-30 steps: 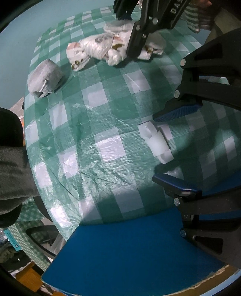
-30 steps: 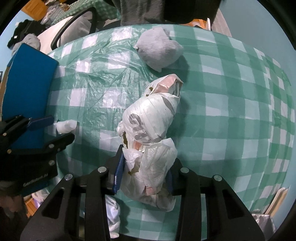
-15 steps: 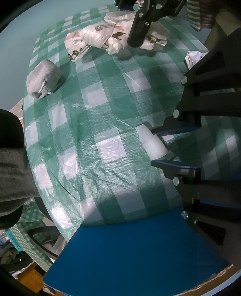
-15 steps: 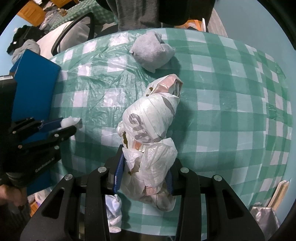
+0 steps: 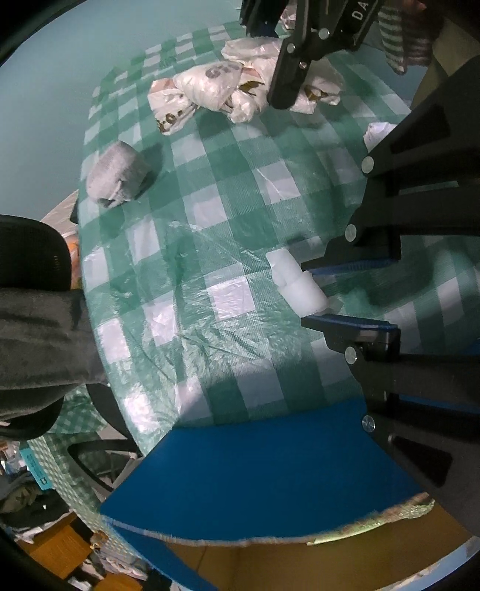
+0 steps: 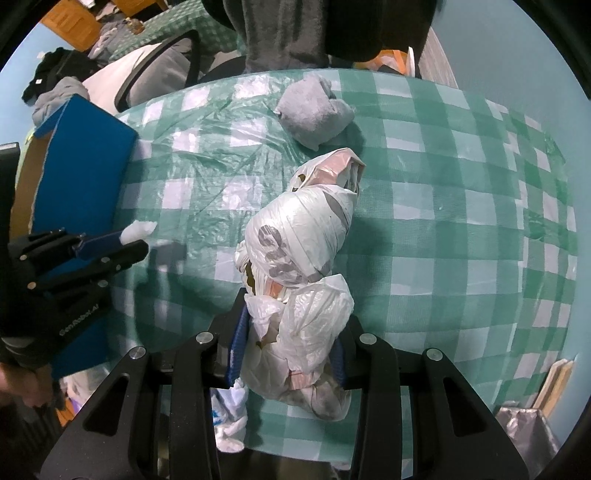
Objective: Organize soft objects
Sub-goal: 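Lift the white bag bundle and white cloth and carry both over the box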
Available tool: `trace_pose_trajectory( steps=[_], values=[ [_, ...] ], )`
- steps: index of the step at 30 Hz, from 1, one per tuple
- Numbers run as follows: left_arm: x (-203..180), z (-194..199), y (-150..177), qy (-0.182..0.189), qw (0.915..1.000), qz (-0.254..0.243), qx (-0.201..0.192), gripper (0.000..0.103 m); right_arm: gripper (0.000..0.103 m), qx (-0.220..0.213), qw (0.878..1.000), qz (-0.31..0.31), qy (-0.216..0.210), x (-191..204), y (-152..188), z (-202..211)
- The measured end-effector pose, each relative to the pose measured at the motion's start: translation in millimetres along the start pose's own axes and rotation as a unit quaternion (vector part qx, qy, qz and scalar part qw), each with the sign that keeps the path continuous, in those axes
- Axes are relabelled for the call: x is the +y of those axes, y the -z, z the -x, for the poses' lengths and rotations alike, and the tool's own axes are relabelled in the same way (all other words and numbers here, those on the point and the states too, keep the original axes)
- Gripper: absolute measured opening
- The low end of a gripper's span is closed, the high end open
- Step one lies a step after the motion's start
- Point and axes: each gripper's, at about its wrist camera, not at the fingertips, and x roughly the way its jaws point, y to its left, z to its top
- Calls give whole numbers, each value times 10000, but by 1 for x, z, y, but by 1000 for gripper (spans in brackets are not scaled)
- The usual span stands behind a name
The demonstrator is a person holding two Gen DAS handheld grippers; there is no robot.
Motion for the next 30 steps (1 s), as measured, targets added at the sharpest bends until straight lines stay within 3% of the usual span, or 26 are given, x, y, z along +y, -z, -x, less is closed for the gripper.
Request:
trace_pose_trajectory(
  steps=[30],
  values=[
    [15, 93, 16, 16, 9972, 264, -706, 21, 35, -424, 9978, 450, -255, 41, -2, 60]
  ],
)
